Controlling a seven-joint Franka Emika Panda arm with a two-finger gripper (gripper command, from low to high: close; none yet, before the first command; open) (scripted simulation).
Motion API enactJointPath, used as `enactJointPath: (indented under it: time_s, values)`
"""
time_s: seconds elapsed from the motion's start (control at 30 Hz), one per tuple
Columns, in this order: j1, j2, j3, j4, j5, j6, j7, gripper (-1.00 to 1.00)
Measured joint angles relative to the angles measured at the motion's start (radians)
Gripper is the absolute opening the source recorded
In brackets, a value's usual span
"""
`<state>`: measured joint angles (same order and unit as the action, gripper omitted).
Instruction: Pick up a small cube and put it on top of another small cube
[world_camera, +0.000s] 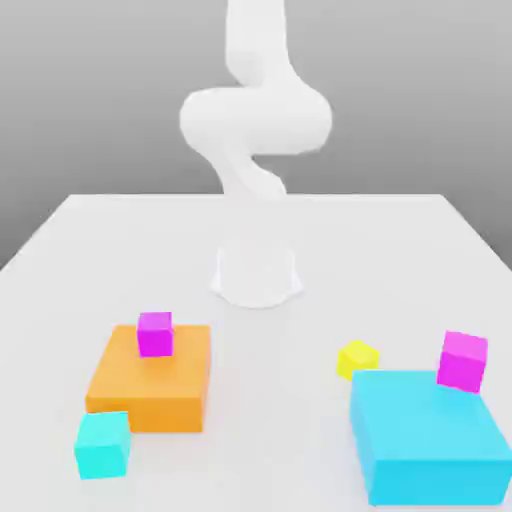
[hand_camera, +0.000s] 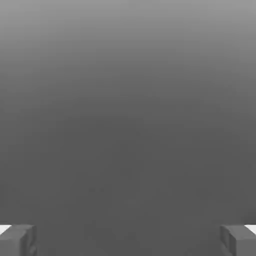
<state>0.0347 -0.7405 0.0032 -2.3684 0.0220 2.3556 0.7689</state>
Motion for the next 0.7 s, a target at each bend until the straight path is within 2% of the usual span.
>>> enactJointPath:
  time_s: [0.3, 0.53, 0.63, 0.7]
  values:
    - [0.168, 0.266, 0.047, -0.288, 0.068, 0.241, -0.115, 0.00]
    - [0.307, 0.510, 0.138, -0.535, 0.103, 0.460, -0.192, 0.00]
    - [0.348, 0.608, 0.184, -0.636, 0.087, 0.550, -0.199, 0.00]
    - [0.356, 0.653, 0.191, -0.651, 0.085, 0.586, -0.206, 0.00]
